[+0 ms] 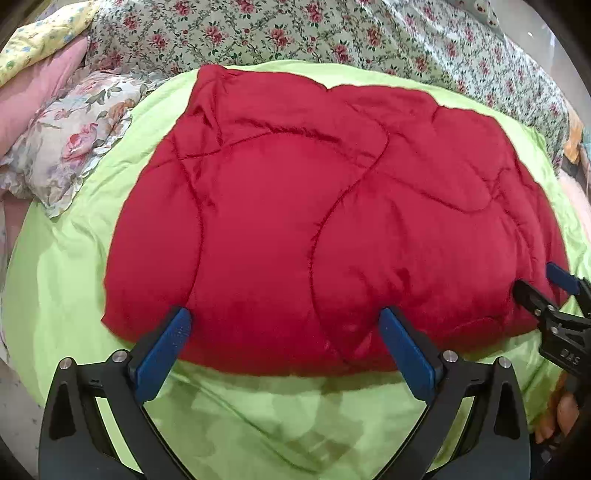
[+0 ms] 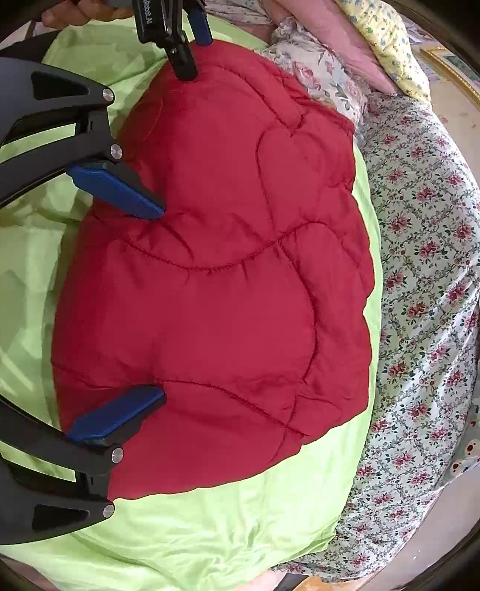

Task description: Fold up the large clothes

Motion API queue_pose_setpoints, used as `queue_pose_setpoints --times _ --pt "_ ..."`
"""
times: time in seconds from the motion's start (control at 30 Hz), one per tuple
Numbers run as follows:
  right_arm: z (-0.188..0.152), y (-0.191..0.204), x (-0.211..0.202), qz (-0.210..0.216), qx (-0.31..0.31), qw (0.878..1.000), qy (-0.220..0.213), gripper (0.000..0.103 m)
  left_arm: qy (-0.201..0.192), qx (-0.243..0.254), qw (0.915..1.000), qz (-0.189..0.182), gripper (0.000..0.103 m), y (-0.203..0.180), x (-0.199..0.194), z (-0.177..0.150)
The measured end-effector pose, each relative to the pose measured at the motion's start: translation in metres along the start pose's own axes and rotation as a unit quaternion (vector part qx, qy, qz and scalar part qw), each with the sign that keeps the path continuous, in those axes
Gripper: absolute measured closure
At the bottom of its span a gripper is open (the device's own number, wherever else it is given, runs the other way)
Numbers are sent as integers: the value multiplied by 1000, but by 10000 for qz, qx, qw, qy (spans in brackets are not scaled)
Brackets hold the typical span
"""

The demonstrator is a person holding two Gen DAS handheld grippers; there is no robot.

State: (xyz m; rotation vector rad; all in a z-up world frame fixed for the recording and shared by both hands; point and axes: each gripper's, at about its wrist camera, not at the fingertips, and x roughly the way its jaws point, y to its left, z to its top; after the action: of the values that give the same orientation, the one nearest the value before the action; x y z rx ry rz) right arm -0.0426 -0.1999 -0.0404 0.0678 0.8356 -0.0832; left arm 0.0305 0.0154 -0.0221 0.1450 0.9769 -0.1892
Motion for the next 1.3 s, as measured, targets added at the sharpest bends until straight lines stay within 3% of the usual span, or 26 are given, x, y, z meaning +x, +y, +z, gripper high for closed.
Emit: queue_pose_setpoints --times 0.53,0.77,1.3 --pt "-1 2 11 -59 25 10000 72 5 -28 71 10000 27 0 -1 16 1" --pt "0 4 -12 100 138 9999 -6 6 6 -63 9999 -115 0 6 1 0" --pt "-17 32 -55 399 -95 9992 -5 4 -103 16 9999 31 0 13 -35 -28"
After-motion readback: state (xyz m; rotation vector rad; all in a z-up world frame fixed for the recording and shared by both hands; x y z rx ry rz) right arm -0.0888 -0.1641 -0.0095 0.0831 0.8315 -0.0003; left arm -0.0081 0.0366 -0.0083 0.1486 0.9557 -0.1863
